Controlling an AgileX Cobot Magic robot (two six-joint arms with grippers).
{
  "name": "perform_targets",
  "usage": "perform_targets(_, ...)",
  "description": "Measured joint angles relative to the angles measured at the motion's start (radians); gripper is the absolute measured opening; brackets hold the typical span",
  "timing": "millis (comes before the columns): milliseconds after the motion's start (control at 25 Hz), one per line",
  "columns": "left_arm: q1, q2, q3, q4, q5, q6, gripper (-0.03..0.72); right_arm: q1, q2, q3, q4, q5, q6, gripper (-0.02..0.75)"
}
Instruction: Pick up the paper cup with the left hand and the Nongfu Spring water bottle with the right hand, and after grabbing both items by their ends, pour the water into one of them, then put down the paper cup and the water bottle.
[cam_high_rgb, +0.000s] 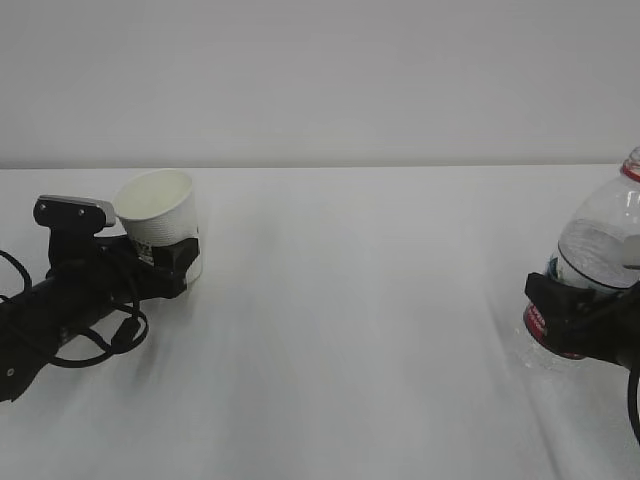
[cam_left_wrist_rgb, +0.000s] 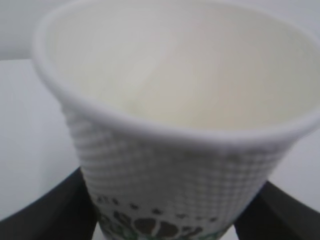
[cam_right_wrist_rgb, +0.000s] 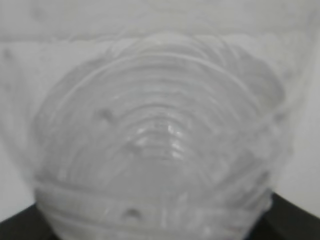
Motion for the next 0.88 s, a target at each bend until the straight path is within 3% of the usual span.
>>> perform_targets(320, 0.000, 0.000, 0.000, 0.058, 0.000, -0.002, 0.546, 0.000, 0.000, 0.000, 0.000, 0.001, 0.000, 0.485)
perform_targets(560, 0.000, -0.032, 0.000, 0.252, 0.000, -0.002, 0.546, 0.000, 0.000, 0.000, 0.000, 0.001, 0.000, 0.485)
perform_targets(880, 0.000, -0.055, 0.000, 0.412, 0.000, -0.036, 0.545, 0.000, 0.000, 0.000, 0.000, 0.001, 0.000, 0.485)
